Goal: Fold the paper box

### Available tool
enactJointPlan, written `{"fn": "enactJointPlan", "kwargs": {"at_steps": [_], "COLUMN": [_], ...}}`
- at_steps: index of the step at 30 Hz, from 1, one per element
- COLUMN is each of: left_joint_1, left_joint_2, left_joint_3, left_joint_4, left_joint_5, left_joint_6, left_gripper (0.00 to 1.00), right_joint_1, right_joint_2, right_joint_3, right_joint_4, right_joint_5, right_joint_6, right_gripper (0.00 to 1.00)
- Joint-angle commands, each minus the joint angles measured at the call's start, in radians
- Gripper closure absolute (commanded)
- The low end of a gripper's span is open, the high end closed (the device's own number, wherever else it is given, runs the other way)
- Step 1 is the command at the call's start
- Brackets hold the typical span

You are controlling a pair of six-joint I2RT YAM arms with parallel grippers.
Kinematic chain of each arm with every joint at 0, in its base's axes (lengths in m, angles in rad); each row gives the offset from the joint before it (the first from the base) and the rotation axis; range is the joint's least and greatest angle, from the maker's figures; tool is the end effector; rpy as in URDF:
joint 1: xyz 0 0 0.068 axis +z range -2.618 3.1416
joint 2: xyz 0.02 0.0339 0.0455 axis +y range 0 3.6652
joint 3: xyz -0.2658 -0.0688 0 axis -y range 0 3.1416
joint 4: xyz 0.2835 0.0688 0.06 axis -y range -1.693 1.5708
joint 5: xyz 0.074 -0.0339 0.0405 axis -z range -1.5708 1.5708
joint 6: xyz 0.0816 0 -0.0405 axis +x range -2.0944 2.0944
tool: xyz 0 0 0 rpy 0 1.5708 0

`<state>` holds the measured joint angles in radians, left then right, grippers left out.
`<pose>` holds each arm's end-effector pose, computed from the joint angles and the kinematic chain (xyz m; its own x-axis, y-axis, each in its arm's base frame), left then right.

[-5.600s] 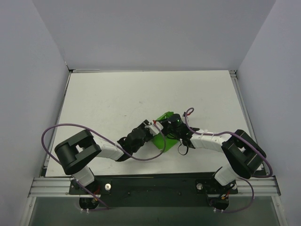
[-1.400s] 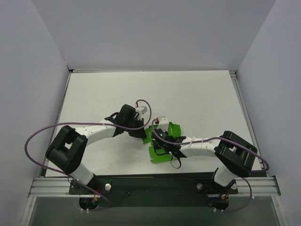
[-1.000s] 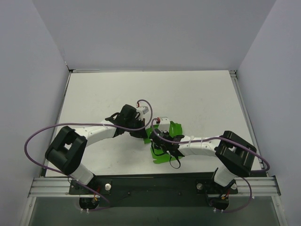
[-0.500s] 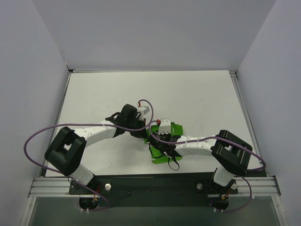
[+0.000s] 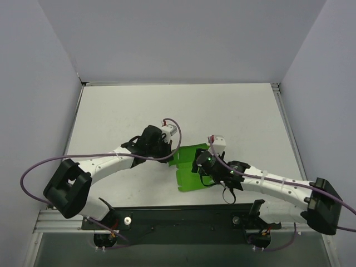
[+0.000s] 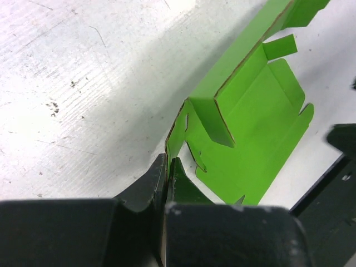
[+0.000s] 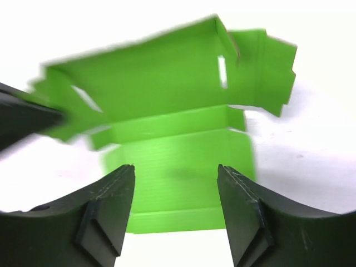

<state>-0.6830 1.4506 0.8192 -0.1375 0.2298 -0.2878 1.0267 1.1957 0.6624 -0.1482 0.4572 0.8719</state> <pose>0.2696 -0.2433 0.1518 -0.7277 0.2357 -0.6442 0.5579 0.7497 -0.3559 0.1921 0.2479 0.1756 -0.6617 0.2334 -0.7126 -0.1301 0.9002 0.4156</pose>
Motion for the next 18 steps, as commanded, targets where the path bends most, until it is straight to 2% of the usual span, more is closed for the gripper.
{"fn": "enactJointPlan", "kwargs": {"at_steps": [1,4,10,18], "left_joint_1": [-0.073,-0.122,-0.17,-0.196], "left_joint_2": [-0.048,-0.065,-0.117,-0.162], "left_joint_3": [-0.023,-0.048,-0.112,-0.166], "left_joint_4": [0.058,0.081,0.17,0.237], "left_joint_5": [-0.165,-0.257,-0.339,-0.388], "left_joint_6": [0.07,0.085,0.095,0.102], "left_gripper": [1.0,1.0,1.0,1.0], "right_joint_1": [-0.046,-0.063,-0.138,-0.186], "right_joint_2": [-0.129,-0.174,-0.188,-0.12], "right_joint_3": [-0.004,-0.018,-0.078,-0.168], "right_joint_4": [-0.007,0.068,0.208,0.349], "right_joint_5": [-0.147,-0.15,-0.179,-0.242], "right_joint_6": [0.177,0.32,0.528,0.667], "right_gripper": [0.38,0.37,0.37,0.41]}}
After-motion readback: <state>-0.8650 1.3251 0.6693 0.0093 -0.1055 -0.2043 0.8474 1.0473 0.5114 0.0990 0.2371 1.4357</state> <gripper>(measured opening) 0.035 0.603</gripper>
